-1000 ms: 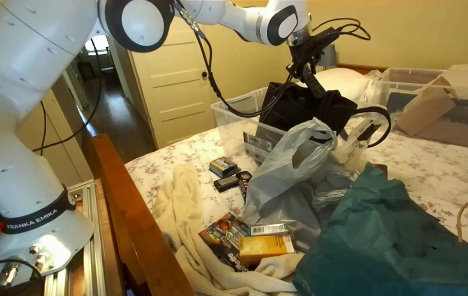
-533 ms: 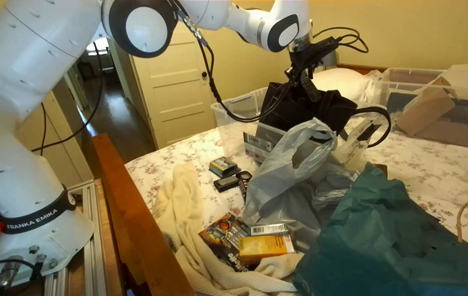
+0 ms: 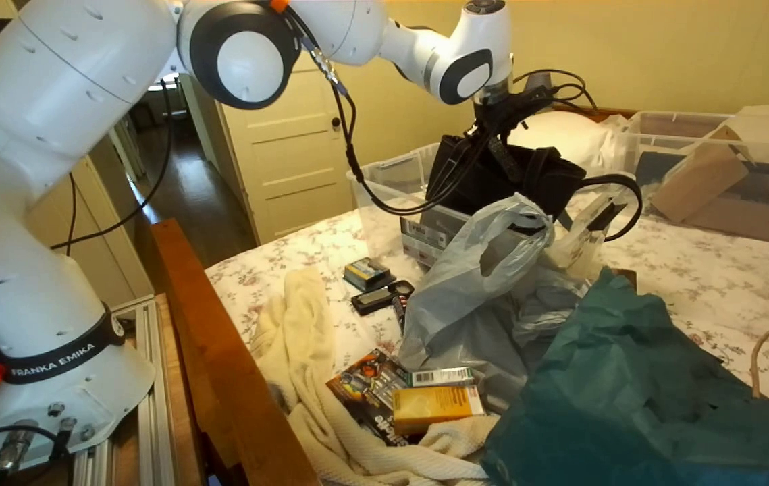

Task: Put the black remote control in the black bag.

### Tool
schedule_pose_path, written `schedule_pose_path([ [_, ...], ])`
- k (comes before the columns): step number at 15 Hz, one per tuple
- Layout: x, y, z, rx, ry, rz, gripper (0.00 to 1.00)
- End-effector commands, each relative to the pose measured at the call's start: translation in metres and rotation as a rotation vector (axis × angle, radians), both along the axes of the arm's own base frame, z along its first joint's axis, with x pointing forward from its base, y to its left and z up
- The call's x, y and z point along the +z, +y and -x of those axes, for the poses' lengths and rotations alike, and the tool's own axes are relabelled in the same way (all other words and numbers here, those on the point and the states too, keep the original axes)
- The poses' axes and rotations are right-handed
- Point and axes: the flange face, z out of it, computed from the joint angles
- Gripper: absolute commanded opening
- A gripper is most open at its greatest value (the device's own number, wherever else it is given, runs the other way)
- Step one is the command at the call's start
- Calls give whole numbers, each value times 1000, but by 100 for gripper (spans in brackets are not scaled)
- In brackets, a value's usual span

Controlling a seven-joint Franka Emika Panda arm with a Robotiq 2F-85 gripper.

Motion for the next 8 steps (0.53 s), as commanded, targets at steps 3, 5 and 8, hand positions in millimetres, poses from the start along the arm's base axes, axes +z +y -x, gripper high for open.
schedule_pose_path([
  [3, -11, -6, -3, -1, 7, -18, 28],
  [5, -15, -7, -5, -19, 1, 2, 45],
  [8, -15, -14, -10, -87, -53, 16, 77],
])
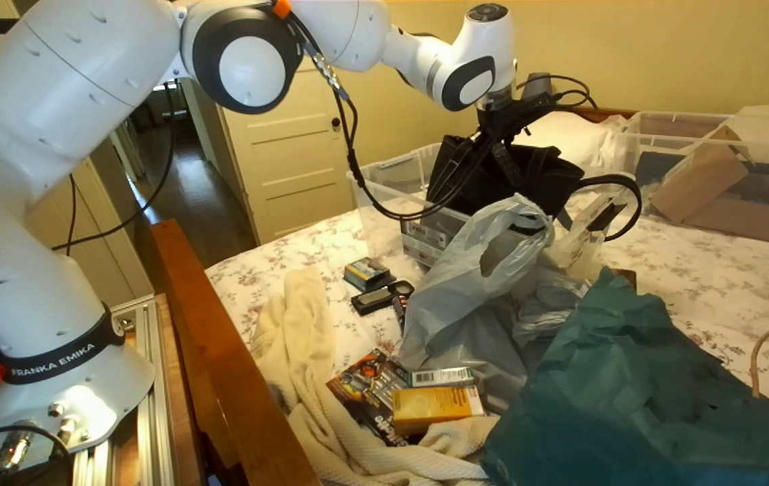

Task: Put the black remote control in the black bag.

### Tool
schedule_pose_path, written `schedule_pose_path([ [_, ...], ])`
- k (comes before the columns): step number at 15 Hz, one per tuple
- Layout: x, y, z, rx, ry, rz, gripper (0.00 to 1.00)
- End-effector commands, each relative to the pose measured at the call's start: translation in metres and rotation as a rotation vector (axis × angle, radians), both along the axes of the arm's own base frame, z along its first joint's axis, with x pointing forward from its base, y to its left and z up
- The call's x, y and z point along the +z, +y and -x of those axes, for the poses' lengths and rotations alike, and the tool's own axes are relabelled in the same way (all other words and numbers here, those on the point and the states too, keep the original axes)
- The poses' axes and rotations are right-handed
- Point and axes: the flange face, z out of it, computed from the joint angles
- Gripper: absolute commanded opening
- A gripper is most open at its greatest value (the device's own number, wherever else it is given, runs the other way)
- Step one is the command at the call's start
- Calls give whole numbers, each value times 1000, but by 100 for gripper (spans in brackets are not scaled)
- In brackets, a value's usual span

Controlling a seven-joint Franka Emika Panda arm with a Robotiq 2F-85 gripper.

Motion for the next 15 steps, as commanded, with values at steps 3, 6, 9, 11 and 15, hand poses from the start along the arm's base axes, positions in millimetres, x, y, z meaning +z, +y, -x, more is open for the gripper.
schedule_pose_path([
  [3, -6, -10, -12, -146, -122, 23, 96],
  [6, -6, -12, -11, -198, -132, 27, 100],
  [9, 19, -8, 1, -238, -90, -19, 100],
  [11, 36, -8, 13, -291, -72, -33, 100],
  [15, 60, -10, 44, -398, 51, -52, 100],
])
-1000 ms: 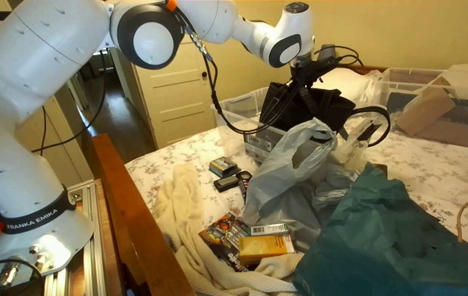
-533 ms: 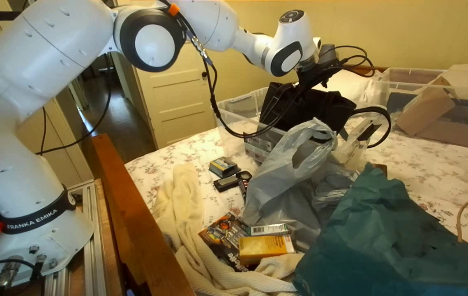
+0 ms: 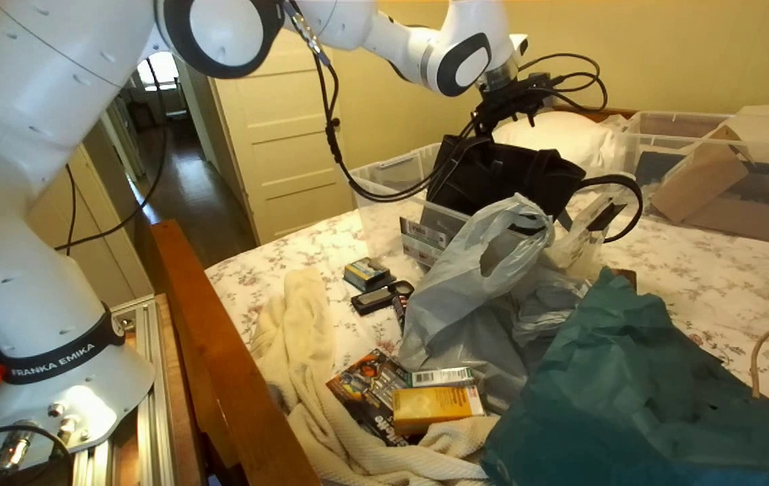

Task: Put the black remote control in the black bag.

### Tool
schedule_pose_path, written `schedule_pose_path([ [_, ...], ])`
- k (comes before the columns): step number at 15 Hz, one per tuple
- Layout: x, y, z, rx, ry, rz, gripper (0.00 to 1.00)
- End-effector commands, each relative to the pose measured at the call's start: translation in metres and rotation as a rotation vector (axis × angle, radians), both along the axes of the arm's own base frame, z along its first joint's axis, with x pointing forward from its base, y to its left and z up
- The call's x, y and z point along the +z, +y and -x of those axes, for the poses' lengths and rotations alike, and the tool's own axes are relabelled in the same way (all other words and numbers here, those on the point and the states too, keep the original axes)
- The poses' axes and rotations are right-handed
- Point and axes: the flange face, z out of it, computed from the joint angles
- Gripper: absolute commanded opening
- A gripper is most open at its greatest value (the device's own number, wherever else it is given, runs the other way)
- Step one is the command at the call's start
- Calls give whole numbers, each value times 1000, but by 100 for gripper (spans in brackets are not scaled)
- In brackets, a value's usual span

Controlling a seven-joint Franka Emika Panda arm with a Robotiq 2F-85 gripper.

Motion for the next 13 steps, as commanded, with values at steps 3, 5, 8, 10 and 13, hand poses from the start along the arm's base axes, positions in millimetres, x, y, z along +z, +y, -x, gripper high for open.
schedule_pose_path([
  [3, 21, -3, 66, -145, 257, -19, 100],
  [5, 19, 3, 90, -148, 348, -57, 100],
  [8, 17, 9, 118, -168, 431, -99, 100],
  [10, 16, 10, 133, -189, 456, -123, 100],
  [13, 12, 10, 118, -174, 438, -95, 100],
])
